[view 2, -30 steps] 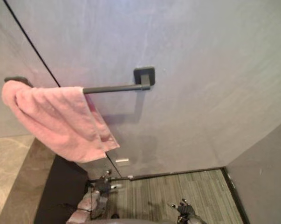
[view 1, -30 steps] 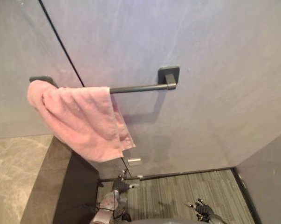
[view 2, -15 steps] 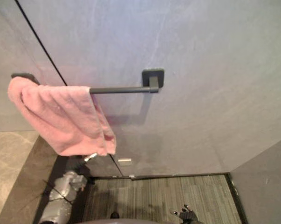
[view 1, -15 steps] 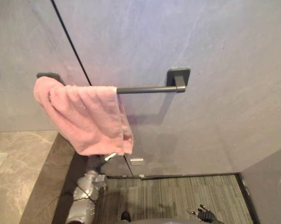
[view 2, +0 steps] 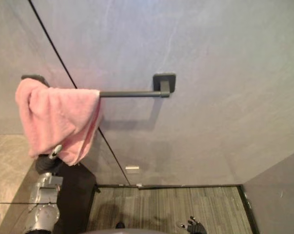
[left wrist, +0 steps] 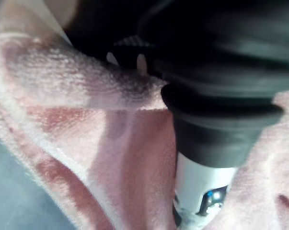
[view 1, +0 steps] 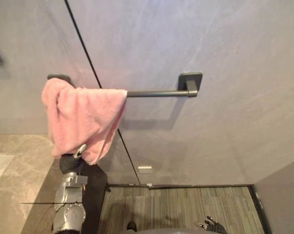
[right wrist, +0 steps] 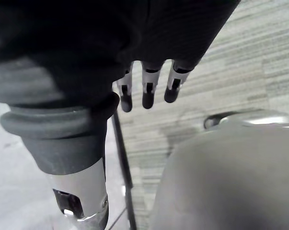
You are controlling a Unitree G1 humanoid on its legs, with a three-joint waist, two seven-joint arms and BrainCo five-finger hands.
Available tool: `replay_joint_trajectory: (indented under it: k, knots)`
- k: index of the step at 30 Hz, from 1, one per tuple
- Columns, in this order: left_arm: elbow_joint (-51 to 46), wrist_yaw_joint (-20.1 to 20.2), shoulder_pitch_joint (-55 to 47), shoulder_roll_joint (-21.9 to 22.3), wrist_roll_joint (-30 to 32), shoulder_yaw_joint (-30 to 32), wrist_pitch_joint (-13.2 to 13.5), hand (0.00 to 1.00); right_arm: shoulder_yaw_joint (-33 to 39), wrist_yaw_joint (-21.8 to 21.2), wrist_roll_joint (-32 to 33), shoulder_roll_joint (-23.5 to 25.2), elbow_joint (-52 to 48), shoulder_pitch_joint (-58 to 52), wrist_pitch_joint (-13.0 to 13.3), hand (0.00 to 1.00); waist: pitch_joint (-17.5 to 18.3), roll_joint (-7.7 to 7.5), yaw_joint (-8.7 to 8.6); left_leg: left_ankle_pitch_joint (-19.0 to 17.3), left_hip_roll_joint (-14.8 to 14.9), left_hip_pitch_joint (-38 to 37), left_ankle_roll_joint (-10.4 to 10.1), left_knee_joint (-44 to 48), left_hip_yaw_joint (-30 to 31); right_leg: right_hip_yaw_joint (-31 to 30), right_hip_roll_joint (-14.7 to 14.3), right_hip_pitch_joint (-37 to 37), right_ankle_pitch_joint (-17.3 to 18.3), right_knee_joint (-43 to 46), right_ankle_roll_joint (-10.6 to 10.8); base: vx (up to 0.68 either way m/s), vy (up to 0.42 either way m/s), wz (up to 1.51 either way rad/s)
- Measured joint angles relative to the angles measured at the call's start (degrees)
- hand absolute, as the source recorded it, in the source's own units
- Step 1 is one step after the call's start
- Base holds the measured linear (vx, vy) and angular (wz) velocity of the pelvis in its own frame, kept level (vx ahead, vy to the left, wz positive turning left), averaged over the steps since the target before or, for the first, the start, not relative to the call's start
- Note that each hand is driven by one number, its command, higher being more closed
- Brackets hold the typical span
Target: Organize washtable
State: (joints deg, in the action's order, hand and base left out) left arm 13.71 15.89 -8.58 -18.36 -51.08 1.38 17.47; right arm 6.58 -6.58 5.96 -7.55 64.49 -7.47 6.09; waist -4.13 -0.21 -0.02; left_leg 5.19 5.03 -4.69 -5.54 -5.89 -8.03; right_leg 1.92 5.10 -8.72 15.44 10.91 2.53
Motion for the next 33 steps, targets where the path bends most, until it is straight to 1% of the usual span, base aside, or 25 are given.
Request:
replay_joint_trajectory:
  k: [1,2,3,4,5,6,7,8,9,11,14,15,16,17,18,19,20,21,22,23,25,28,30,33]
  knots:
    - [1.6,0.3,-0.2,-4.1,4.2,-6.7,-1.2,0.0,-0.9,-0.2,-0.1,-0.4,0.0,0.3,0.0,0.0,0.0,0.02,0.03,0.0,0.0,0.0,0.0,0.0,0.0,0.0,0.0,0.0,0.0,0.0,0.0,-0.04,-0.022,0.06]
    - [3.0,0.6,-0.2,-6.7,7.4,-11.0,-2.3,0.0,-1.0,-0.6,-0.2,-0.5,0.0,0.7,0.0,0.0,0.0,0.06,-0.13,0.1,0.0,0.0,0.0,0.0,0.0,0.0,0.0,0.1,0.0,0.0,0.0,-0.03,-0.015,0.0]
    - [3.9,1.0,-0.3,-7.9,9.5,-13.2,-3.0,0.0,-1.0,-0.7,-0.3,-0.6,0.0,1.1,0.0,0.0,0.0,0.06,-0.44,0.1,0.0,0.1,0.0,0.0,0.0,0.0,0.0,0.1,0.0,0.0,0.0,-0.04,-0.012,-0.04]
    - [6.2,1.7,-0.5,-9.7,16.2,-16.4,-4.9,0.0,-1.2,-1.0,-1.3,-0.8,0.0,2.1,-0.1,0.0,-0.1,0.01,-0.81,0.1,0.0,0.1,0.0,0.0,0.0,-0.3,0.0,0.3,0.0,-0.1,0.0,-0.05,-0.009,-0.06]
    - [6.8,1.9,-0.5,-10.0,19.3,-17.1,-5.7,0.0,-1.5,-1.1,-1.7,-0.8,0.0,2.4,-0.2,0.0,-0.1,-0.08,-0.91,0.1,0.0,0.1,0.0,0.0,-0.1,-0.5,0.0,0.4,0.0,-0.1,0.0,-0.05,-0.007,-0.1]
    - [7.3,2.8,-0.5,-10.0,25.9,-17.3,-7.3,0.0,-2.6,-1.1,-2.1,-1.0,0.0,2.8,-0.3,0.0,-0.2,-0.31,-0.96,0.1,0.0,0.3,0.0,0.0,-0.2,-0.7,0.0,0.7,0.0,-0.1,0.0,-0.02,-0.004,-0.07]
    - [7.3,3.0,-0.5,-10.0,28.1,-17.3,-7.6,0.0,-3.1,-1.1,-2.1,-1.0,0.0,2.8,-0.4,0.0,-0.2,-0.43,-0.93,0.1,0.0,0.4,0.0,0.0,-0.2,-0.7,0.0,0.8,0.0,-0.1,0.0,-0.02,-0.005,-0.03]
    - [7.3,4.0,-0.5,-9.9,33.9,-17.3,-8.3,0.0,-3.2,-1.3,-2.2,-0.8,0.0,3.1,-1.0,0.0,-0.4,-0.78,-0.86,0.1,0.0,0.6,0.0,0.0,-0.2,-0.7,0.1,1.0,0.0,-0.2,0.0,0.0,0.0,0.0]
    - [7.3,4.1,-0.5,-9.9,34.5,-17.3,-8.4,0.0,-3.2,-1.3,-2.2,-0.8,0.0,3.2,-1.2,0.0,-0.5,-0.83,-0.85,0.1,-0.1,0.6,0.0,0.0,-0.2,-0.7,0.1,0.9,0.0,-0.2,0.0,0.0,0.0,0.0]
    - [7.3,4.8,-0.5,-9.9,39.4,-17.5,-8.5,0.0,-3.2,-1.8,-2.2,-0.9,0.0,3.8,-1.7,0.0,-0.4,-1.09,-0.86,0.1,-0.1,0.7,0.0,0.0,-0.2,-0.7,0.1,0.9,0.0,-0.2,0.0,0.0,0.0,0.0]
    - [6.9,5.5,-0.5,-10.1,42.4,-18.2,-8.7,0.0,-3.4,-2.5,-2.2,-1.1,0.0,4.8,-2.1,0.0,-0.4,-1.07,-0.92,0.1,-0.1,0.7,0.0,0.0,-0.3,-0.7,0.1,0.9,0.0,-0.2,0.0,0.0,0.0,0.0]
    - [5.8,5.8,-0.6,-10.8,43.5,-19.0,-9.1,0.0,-4.1,-2.6,-2.2,-1.5,0.5,5.0,-2.2,0.0,-0.4,-1.02,-0.92,0.1,-0.1,0.6,0.0,0.0,-0.4,-0.8,0.0,0.8,0.0,-0.2,0.0,0.0,0.0,0.0]
    - [4.7,6.3,-0.8,-11.3,43.9,-19.3,-9.4,0.0,-4.8,-2.7,-2.2,-1.8,0.8,5.4,-2.3,0.0,-0.4,-1.01,-0.92,0.1,-0.1,0.6,0.0,0.0,-0.5,-0.8,0.0,0.8,0.0,-0.2,0.0,0.0,0.0,-0.04]
    - [0.9,7.0,-2.0,-13.3,44.0,-19.3,-9.6,0.0,-5.2,-3.1,-2.2,-2.2,1.3,5.9,-2.4,0.0,-0.4,-0.99,-0.94,0.1,0.0,0.5,0.0,0.0,-0.7,-1.0,0.0,0.8,0.0,-0.1,0.0,0.0,0.0,-0.05]
    - [-3.8,7.8,-3.4,-16.3,43.9,-19.1,-9.6,0.0,-5.3,-3.5,-2.2,-2.6,1.7,6.0,-2.4,0.0,-0.4,-0.97,-0.85,0.1,0.0,0.4,0.0,0.0,-0.8,-1.1,0.0,0.8,0.0,-0.1,0.0,0.0,-0.005,-0.05]
    - [-6.3,8.1,-4.3,-18.2,43.4,-18.7,-9.6,0.0,-5.3,-3.7,-2.2,-2.7,1.7,6.0,-2.5,0.0,-0.4,-0.92,-0.85,0.1,0.0,0.3,0.0,0.0,-0.8,-1.2,0.0,0.7,0.0,0.0,0.0,-0.01,-0.012,-0.05]
    - [-11.1,9.2,-6.5,-21.6,41.1,-16.8,-9.4,0.0,-5.3,-3.8,-2.3,-3.1,1.9,5.9,-2.5,0.0,-0.5,-0.79,-0.85,0.1,0.0,0.1,0.0,0.0,-1.0,-1.4,0.0,0.7,-0.1,0.0,-0.1,-0.01,-0.014,-0.07]
    - [-14.2,9.8,-8.4,-23.8,38.9,-14.3,-9.3,0.0,-5.3,-3.8,-2.5,-3.3,2.1,5.8,-2.5,0.0,-0.5,-0.7,-0.78,0.1,0.0,0.0,0.0,0.0,-1.5,-1.7,0.0,0.7,-0.1,0.1,-0.2,-0.02,-0.013,-0.1]
    - [-17.3,10.5,-10.4,-26.3,34.9,-11.0,-9.1,0.0,-5.3,-4.0,-2.8,-3.6,2.1,5.3,-2.4,0.0,-0.4,-0.5,-0.63,0.1,0.1,-0.1,0.0,0.0,-1.6,-1.9,0.0,0.8,-0.2,0.1,-0.3,-0.03,-0.008,-0.07]
    - [-18.4,10.7,-11.0,-27.5,32.7,-9.6,-8.8,0.0,-5.3,-4.2,-3.3,-3.8,2.1,5.2,-2.4,0.0,-0.3,-0.36,-0.62,0.1,0.1,-0.1,0.0,0.0,-1.6,-1.9,-0.1,0.8,-0.3,0.2,-0.3,-0.04,-0.006,-0.02]
    - [-21.6,12.1,-12.2,-30.9,26.1,-6.2,-8.1,0.0,-5.3,-5.0,-4.4,-4.6,2.1,3.8,-2.3,0.0,0.1,0.44,-0.3,0.1,0.1,-0.1,0.0,0.0,-1.6,-2.0,-0.1,0.8,-0.8,0.2,-0.4,-0.05,0.003,0.02]
    - [-24.0,14.1,-12.8,-33.1,22.3,-5.3,-8.1,0.0,-5.3,-6.2,-4.9,-4.6,2.2,2.6,-2.2,0.0,0.3,0.82,0.55,0.3,0.0,-0.1,0.3,0.0,-1.2,-2.0,0.0,0.8,-0.9,0.2,-0.3,-0.07,0.002,0.0]
    - [-25.3,14.1,-12.6,-33.3,21.7,-4.9,-8.1,0.0,-5.3,-6.2,-6.1,-4.6,2.2,2.2,-2.2,0.0,0.3,0.87,0.71,0.5,0.0,0.0,0.6,0.0,-0.6,-1.7,0.0,0.6,-1.0,0.0,-0.2,-0.11,-0.009,0.09]
    - [-26.7,13.6,-12.5,-33.3,20.5,-1.9,-8.0,0.0,-4.7,-6.2,-6.6,-4.5,2.2,1.9,-1.9,0.0,0.2,0.94,0.87,0.7,-0.1,0.0,0.6,0.0,0.8,-0.4,0.0,0.0,-0.9,-0.3,-0.2,-0.09,-0.011,0.19]
